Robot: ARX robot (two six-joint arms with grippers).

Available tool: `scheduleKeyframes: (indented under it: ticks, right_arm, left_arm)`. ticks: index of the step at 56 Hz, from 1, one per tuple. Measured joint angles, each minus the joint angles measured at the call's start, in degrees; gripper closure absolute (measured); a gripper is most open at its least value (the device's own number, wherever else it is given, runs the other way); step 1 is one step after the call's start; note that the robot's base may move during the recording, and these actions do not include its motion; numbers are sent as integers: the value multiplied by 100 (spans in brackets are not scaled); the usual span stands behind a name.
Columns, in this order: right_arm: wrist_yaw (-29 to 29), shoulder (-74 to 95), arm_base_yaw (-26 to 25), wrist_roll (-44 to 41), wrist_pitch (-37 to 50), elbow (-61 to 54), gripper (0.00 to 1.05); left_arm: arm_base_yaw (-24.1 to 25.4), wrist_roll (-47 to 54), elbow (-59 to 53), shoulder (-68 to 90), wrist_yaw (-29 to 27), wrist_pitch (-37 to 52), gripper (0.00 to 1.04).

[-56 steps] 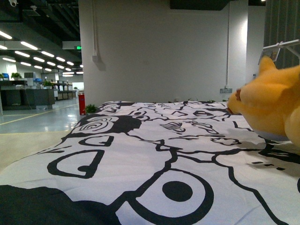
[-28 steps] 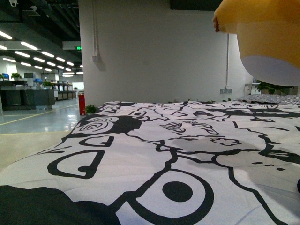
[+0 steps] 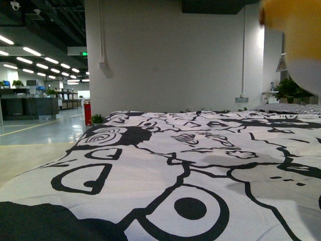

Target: Put away toys

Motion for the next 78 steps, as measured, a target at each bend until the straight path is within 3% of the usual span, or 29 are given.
scheduleKeyframes:
  ticks: [8,11,29,51,64,70,78]
  right_arm:
    - [1611,-514,455,-953,232,-953,97]
    - [1873,-667,695,-1075,367,-1300,97]
    - [1816,-1445,892,-1292,916,-2675,97]
    - [1810,-2138,894,-1320,1174,-3519,98]
    - [1812,-2450,894,-1325,1174,-3792,98]
    - [1818,-3001,894,-1325,599,-3860,98]
    - [1814,-3250,894,-1325,540,-3941,98]
  left_arm:
    - [0,0,0,0,0,0,6]
    - [0,0,0,0,0,0,6]
    - [0,0,0,0,11,0,6]
    - [0,0,0,0,11,0,6]
    - [0,0,0,0,11,0,6]
    - [0,0,0,0,9,0,6]
    - [0,0,0,0,11,0,6]
